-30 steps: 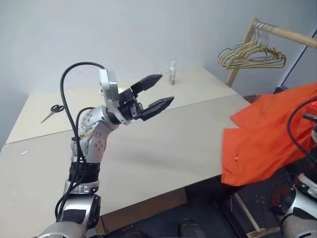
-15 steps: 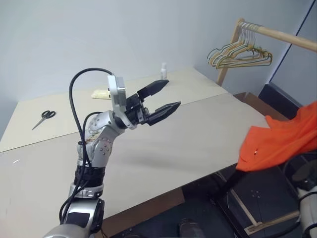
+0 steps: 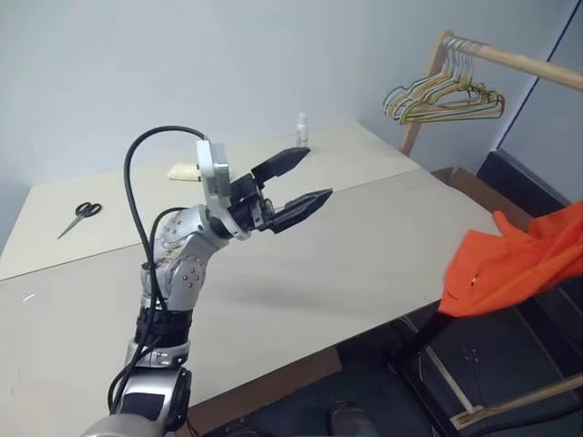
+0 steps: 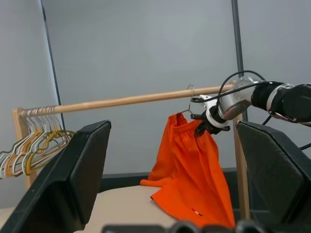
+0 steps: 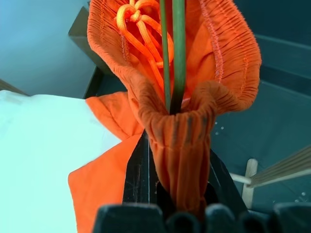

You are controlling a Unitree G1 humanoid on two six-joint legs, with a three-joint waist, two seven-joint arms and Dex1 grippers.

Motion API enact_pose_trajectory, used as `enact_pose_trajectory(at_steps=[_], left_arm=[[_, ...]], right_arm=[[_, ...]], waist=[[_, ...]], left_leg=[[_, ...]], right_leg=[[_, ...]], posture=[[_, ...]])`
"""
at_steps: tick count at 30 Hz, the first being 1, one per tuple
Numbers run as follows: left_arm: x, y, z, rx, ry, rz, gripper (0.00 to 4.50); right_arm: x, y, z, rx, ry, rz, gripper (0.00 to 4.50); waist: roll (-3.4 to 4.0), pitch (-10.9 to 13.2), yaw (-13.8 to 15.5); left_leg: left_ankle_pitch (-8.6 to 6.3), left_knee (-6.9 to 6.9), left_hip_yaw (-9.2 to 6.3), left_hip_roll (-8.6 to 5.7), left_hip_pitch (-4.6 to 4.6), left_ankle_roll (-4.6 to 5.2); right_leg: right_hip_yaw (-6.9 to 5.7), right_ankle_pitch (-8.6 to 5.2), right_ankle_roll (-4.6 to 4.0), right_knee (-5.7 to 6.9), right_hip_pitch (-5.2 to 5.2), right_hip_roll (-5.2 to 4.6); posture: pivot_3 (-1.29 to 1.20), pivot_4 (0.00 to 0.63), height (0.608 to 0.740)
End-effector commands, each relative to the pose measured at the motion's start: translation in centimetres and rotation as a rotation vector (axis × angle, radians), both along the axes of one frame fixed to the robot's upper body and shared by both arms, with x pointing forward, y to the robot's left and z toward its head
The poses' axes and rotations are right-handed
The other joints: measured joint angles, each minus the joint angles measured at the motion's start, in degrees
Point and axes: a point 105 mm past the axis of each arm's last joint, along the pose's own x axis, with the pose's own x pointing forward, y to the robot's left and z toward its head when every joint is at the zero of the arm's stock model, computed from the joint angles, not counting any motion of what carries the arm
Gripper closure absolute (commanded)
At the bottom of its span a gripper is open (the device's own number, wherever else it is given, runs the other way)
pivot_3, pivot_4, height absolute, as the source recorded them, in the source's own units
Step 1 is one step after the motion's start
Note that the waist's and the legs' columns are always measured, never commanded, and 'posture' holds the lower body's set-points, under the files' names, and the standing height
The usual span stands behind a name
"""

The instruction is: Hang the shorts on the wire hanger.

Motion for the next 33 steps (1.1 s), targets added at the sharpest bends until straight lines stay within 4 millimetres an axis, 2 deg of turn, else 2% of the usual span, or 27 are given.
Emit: enact_pose_trajectory(at_steps=[1, 6, 12, 18, 21, 25, 28, 31, 33], left_arm=[[-0.8, 0.3, 1.2, -0.029, -0.050, -0.016, 0.03], [-0.9, 0.2, 1.1, -0.029, -0.056, -0.029, 0.03], [-1.2, 0.1, 1.1, -0.036, -0.060, -0.043, 0.03], [-1.2, 0.1, 1.0, -0.043, -0.054, -0.045, 0.00], [-1.2, 0.0, 1.0, -0.043, -0.054, -0.045, 0.00], [-1.1, -0.1, 1.0, -0.041, -0.055, -0.041, 0.00], [-1.1, -0.1, 1.1, -0.042, -0.057, -0.041, 0.00], [-1.0, 0.0, 1.1, -0.041, -0.061, -0.039, 0.00], [-1.0, 0.2, 1.3, -0.051, -0.061, -0.037, 0.00]], right_arm=[[0.0, -0.5, 1.6, -0.022, -0.067, -0.017, 4.50], [0.0, -0.4, 0.8, -0.015, -0.041, -0.019, 4.50], [0.3, -0.2, 0.9, -0.082, 0.014, 0.013, 4.50], [-0.2, -0.6, 0.8, -0.121, 0.069, -0.013, 2.49], [-0.4, -0.9, 1.3, -0.170, 0.099, -0.031, 1.45], [-1.2, -1.4, 3.5, -0.373, 0.226, -0.131, 0.04], [-1.3, -1.0, 5.2, -0.491, 0.266, -0.181, 0.04], [-1.2, 0.3, 7.6, -0.735, 0.375, -0.237, 0.04], [-1.0, 1.6, 9.7, -0.895, 0.387, -0.274, 0.04]], waist=[[0.00, 0.04, 0.10], [0.01, 0.06, 0.32], [0.01, 0.07, 0.30], [0.02, 0.07, 0.41], [0.03, 0.06, 0.41], [0.08, 0.05, 0.57], [0.14, 0.04, 0.58], [0.15, 0.03, 0.58], [0.19, 0.01, 0.59]], left_leg=[[0.00, 0.00, 0.00, 0.00, 0.00, 0.00], [0.05, 0.00, -0.01, 0.00, 0.00, -0.10], [0.04, 0.00, 0.01, 0.00, 0.00, -0.10], [0.04, 0.00, 0.00, -0.01, 0.01, -0.10], [0.05, 0.00, 0.00, -0.01, 0.01, -0.11], [0.06, 0.00, 0.00, -0.02, 0.00, -0.13], [0.11, 0.00, 0.03, -0.03, -0.01, -0.22], [0.10, 0.01, 0.02, -0.01, 0.00, -0.21], [0.13, 0.01, 0.03, -0.02, -0.01, -0.24]], right_leg=[[0.00, 0.00, 0.00, -0.03, 0.02, 0.00], [-0.01, -0.02, 0.02, -0.05, 0.02, -0.01], [0.02, -0.02, 0.03, -0.08, 0.03, -0.01], [0.01, -0.02, 0.03, -0.06, 0.05, -0.03], [0.01, -0.02, 0.03, -0.08, 0.05, -0.03], [0.02, -0.02, 0.03, -0.07, 0.03, -0.06], [0.08, -0.01, 0.04, -0.01, -0.02, -0.09], [0.08, -0.01, 0.04, 0.06, -0.08, -0.08], [0.12, 0.01, 0.07, 0.12, -0.20, -0.09]], posture=[[-0.11, 0.000, 0.740], [-0.11, 0.000, 0.740], [-0.10, 0.000, 0.740], [-0.11, 0.000, 0.740], [-0.11, 0.000, 0.740], [-0.11, 0.000, 0.740], [-0.11, 0.000, 0.740], [-0.11, 0.000, 0.740], [-0.11, 0.000, 0.740]])
